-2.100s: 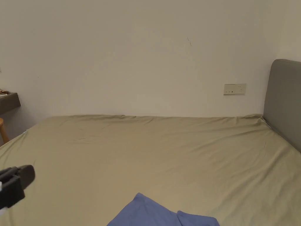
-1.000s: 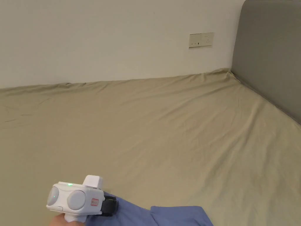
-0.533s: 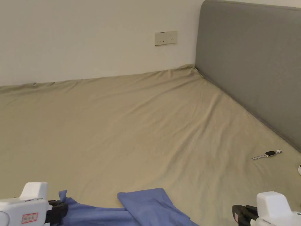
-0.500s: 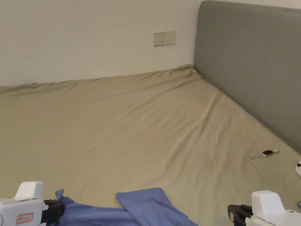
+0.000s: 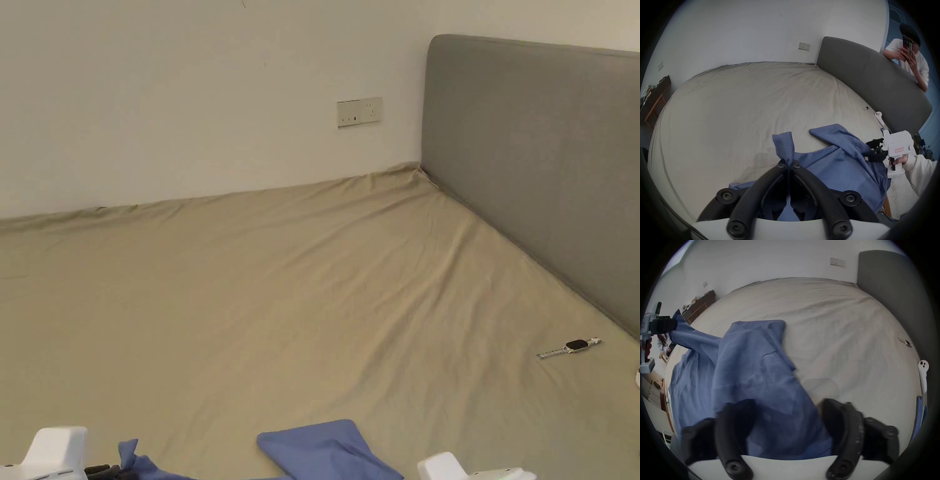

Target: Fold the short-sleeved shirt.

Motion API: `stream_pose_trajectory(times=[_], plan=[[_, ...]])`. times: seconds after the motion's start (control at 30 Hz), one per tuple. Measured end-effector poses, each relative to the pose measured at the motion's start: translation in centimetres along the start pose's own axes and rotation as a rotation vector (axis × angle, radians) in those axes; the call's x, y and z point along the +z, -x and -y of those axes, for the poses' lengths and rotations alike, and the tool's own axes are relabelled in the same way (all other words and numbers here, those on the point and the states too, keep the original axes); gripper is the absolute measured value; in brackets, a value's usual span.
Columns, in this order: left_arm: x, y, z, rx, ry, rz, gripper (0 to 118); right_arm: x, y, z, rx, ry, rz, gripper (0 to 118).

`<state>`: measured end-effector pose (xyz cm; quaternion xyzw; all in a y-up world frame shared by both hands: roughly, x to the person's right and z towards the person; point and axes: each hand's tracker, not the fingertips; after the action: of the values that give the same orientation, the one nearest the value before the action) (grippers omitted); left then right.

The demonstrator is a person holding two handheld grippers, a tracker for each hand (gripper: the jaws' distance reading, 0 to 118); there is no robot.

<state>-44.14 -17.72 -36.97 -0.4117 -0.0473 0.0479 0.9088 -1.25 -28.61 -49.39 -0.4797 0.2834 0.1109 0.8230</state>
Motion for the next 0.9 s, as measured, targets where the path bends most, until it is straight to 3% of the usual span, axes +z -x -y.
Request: stream_pose_trajectory(times=[0.03, 0.07, 0.1, 0.13, 0.2, 0.27, 0.37, 0.47, 0.53, 0.63, 0.8, 0.9], plan=[[0.1, 0.1, 0.2, -0.006, 0.006, 0.0, 1, 0.0, 0.4, 0.0, 0.001, 0.021, 0.086, 76], [0.0, 0.0, 0.5, -0.007, 0.008, -0.002, 1, 0.1, 0.4, 0.1, -0.001, 0.011, 0.056, 67], [0.0, 0.1, 0.7, -0.003, 0.01, -0.007, 1, 0.5, 0.6, -0.1, -0.003, 0.01, 0.057, 40], [0.0, 0.2, 1.0, 0.007, 0.011, -0.009, 1, 1.0, 0.6, -0.1, -0.002, 0.001, 0.066, 2], [0.1, 0.4, 1.3, 0.04, 0.001, -0.014, 1, 2.3, -0.1, 0.2, -0.021, -0.058, -0.039, 2], [0.8, 0.4, 1.6, 0.076, -0.022, -0.022, 1, 4.9, 0.3, -0.1, -0.027, -0.056, -0.006, 2], [3.8, -0.1, 1.7, 0.076, -0.123, -0.062, 1, 9.1, 1.3, -0.6, 0.002, -0.235, 0.039, 1], [9.8, -0.6, 1.0, 0.086, -0.267, -0.114, 1, 17.3, 0.7, -1.5, -0.115, -0.49, 0.048, 1], [14.3, -0.4, 0.3, 0.148, -0.379, -0.165, 1, 21.8, 1.0, -2.7, -0.14, -0.632, 0.102, 1], [21.4, 0.0, -1.2, 0.205, -0.548, -0.258, 1, 28.3, 0.7, -4.7, -0.196, -0.793, 0.093, 1], [32.7, -1.3, -4.3, 0.256, -0.795, -0.337, 1, 37.4, 1.6, -8.4, -0.2, -1.033, 0.114, 1], [36.1, -2.2, -6.8, 0.203, -0.828, -0.408, 1, 40.6, 1.9, -11.7, -0.2, -1.078, 0.077, 1]])
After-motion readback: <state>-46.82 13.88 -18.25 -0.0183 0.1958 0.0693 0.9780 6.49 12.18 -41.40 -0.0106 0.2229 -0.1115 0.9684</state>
